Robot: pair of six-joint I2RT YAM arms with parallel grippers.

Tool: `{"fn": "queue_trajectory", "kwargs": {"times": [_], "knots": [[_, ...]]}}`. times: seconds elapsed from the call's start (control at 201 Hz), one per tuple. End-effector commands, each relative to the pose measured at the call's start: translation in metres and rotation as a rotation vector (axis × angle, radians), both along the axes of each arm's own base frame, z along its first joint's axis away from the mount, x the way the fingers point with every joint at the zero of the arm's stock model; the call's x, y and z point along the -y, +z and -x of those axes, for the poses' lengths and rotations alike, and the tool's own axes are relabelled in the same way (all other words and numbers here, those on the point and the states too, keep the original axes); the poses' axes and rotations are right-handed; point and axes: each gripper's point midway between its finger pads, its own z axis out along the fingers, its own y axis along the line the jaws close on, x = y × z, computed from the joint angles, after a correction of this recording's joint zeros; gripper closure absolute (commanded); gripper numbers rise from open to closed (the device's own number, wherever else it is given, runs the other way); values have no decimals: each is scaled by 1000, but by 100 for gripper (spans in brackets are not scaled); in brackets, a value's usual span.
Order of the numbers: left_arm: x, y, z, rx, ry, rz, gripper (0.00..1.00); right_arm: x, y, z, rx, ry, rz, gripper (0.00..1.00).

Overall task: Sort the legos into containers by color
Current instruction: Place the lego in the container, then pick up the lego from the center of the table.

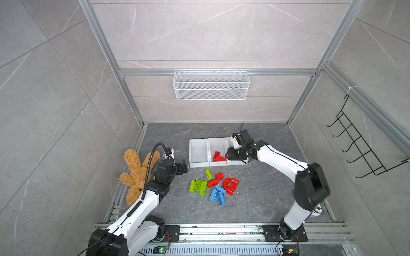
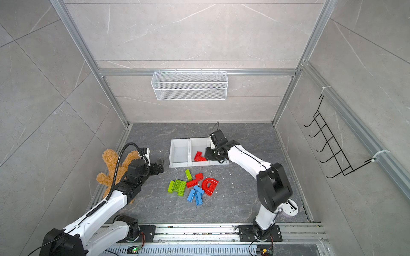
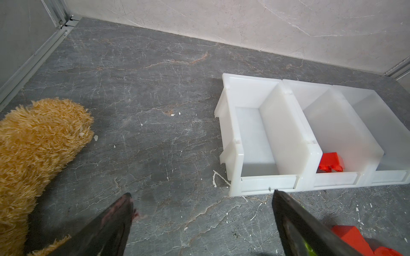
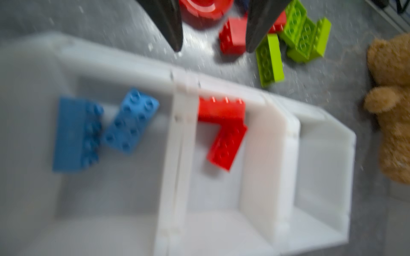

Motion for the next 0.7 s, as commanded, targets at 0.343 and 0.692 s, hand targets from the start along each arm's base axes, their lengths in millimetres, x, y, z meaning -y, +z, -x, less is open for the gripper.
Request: {"fn": "queue_trajectory", "kwargs": {"times": [0.343,0.692], "knots": [[3,10,-3,35,-9,4,0,10,-75,103,-169,-106,70,44],[3,10,-3,32,-11,2,1,5,-100,97,-197,-91,131,43]]}}
